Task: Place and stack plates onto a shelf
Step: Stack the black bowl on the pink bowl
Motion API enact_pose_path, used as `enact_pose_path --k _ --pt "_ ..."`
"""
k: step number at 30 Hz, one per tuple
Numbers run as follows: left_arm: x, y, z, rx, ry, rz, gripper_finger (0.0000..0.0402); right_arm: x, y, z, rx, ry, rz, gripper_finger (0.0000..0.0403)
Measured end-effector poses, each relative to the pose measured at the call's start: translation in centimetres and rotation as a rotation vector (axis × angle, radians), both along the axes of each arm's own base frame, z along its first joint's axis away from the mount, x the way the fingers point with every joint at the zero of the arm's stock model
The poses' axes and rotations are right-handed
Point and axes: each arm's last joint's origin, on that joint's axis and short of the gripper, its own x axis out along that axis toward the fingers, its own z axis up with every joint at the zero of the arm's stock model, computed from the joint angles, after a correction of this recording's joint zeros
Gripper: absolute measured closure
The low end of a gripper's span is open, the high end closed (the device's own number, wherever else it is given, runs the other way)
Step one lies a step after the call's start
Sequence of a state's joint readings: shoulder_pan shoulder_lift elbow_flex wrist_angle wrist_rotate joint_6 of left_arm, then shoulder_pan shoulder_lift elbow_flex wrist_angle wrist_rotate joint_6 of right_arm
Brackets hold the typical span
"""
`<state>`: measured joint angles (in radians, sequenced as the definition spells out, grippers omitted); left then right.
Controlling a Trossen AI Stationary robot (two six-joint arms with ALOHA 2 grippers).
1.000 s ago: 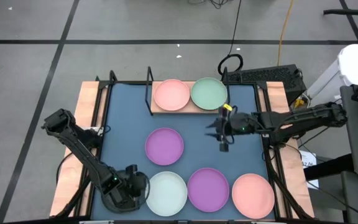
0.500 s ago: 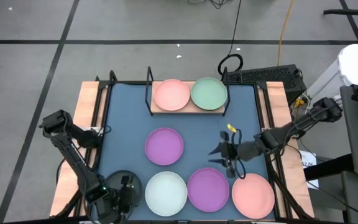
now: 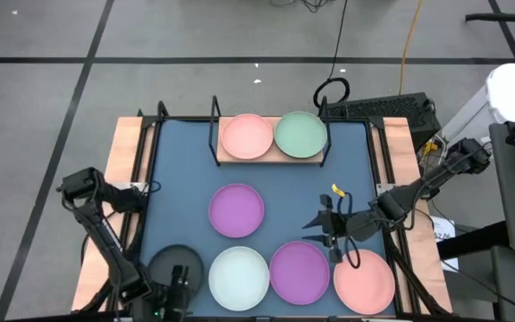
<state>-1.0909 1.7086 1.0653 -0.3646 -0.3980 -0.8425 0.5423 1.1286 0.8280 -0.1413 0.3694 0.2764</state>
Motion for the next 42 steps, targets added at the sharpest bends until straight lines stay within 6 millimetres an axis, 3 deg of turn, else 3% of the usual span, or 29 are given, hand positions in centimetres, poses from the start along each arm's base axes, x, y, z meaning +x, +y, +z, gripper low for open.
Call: enact_pose_path --k 6,21,25,36,42 --pt "-0.7 -1.0 -1.6 -0.011 0.044 -0.002 0.0156 0.0 0.0 0.0 -0.003 0.000 0.000 0.0289" --pt "-0.9 -0.7 -4.0 0.048 0.140 0.122 0.0162 0.0 0.0 0.0 -0.024 -0.004 0.012 0.0289" --pt "-1.0 -0.4 -4.1 0.060 0.157 0.150 0.0200 0.0 0.0 0.0 -0.025 -0.005 0.012 0.0289" --pt "-1.5 0.5 -4.1 0.174 0.189 0.127 0.0374 0.0 0.0 0.0 -0.026 -0.005 0.013 0.0289" --pt "-2.0 1.2 -3.8 0.243 0.208 0.120 0.0390 0.0 0.0 0.0 -0.026 -0.005 0.013 0.0289"
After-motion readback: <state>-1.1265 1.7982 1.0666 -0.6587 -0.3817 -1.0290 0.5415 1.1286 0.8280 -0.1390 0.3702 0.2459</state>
